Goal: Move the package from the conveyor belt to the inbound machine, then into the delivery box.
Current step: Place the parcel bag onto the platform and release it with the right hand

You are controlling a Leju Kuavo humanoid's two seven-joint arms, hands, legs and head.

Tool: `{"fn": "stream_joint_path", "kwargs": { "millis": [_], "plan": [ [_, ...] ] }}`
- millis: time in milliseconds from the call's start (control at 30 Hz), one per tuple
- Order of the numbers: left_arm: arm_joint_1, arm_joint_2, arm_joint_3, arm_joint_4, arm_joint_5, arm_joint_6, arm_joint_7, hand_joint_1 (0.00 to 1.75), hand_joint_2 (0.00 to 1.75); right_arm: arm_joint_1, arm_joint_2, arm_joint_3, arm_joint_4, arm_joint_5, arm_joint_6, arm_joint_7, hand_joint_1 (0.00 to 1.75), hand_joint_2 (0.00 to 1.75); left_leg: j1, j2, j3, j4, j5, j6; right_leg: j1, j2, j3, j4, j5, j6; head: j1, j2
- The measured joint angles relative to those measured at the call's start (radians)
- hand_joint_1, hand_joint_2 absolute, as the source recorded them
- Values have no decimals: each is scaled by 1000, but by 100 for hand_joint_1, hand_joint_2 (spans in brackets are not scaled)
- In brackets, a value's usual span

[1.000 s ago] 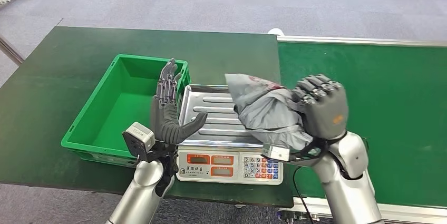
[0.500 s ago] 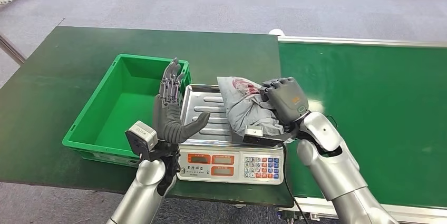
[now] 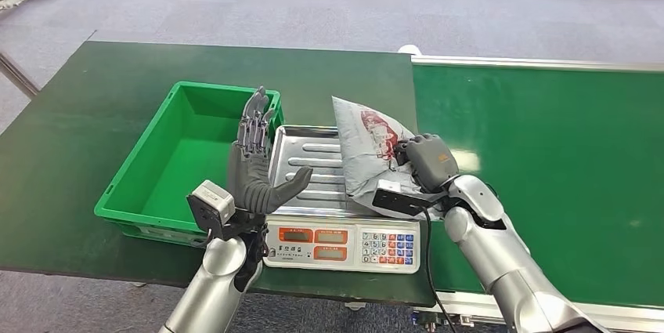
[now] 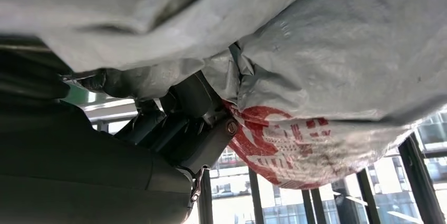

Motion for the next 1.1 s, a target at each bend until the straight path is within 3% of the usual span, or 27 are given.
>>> {"fn": "stream_joint_path", "kwargs": {
  "millis": [133,233,367,500,600,733,900,1100],
  "plan": [
    [6,2,0,-2,0,22,0,0,175,11,18,-12,0,-187,39,-78,0,0,0,1,0,0,1,0,0,0,-1,0,2,0,0,0],
    [12,4,0,-6,-1,29,0,0,175,35,28,-28,-22,-291,82,-105,0,0,0,1,0,0,1,-1,0,0,-1,0,2,-1,0,0],
    [20,6,-2,-10,-2,29,0,0,175,101,28,-65,-111,-461,130,-148,0,175,0,0,-2,0,1,-1,0,0,-2,0,1,0,0,0],
    [24,6,-9,-9,-3,26,0,0,175,177,15,-85,-264,-589,154,-158,0,175,0,0,-4,0,1,0,0,0,-5,0,1,0,0,0],
    [23,6,-14,-7,-3,20,0,0,175,206,-5,-86,-370,-590,140,-160,0,175,0,0,-6,0,1,0,0,0,-7,0,1,0,0,0],
    [22,6,-18,-6,-3,10,0,0,175,215,-38,-78,-452,-390,0,-129,0,0,0,1,-6,0,1,0,0,0,-7,0,1,0,0,0],
    [22,7,-18,-8,-3,8,0,0,175,223,-66,-61,-460,-241,-94,-84,0,0,0,1,-6,0,1,0,0,0,-7,0,1,0,0,0],
    [22,8,-18,-8,-3,7,0,0,175,229,-84,-52,-458,-204,-114,-73,0,0,0,1,-7,0,1,0,0,0,-7,0,1,0,0,0]
  ]
}}
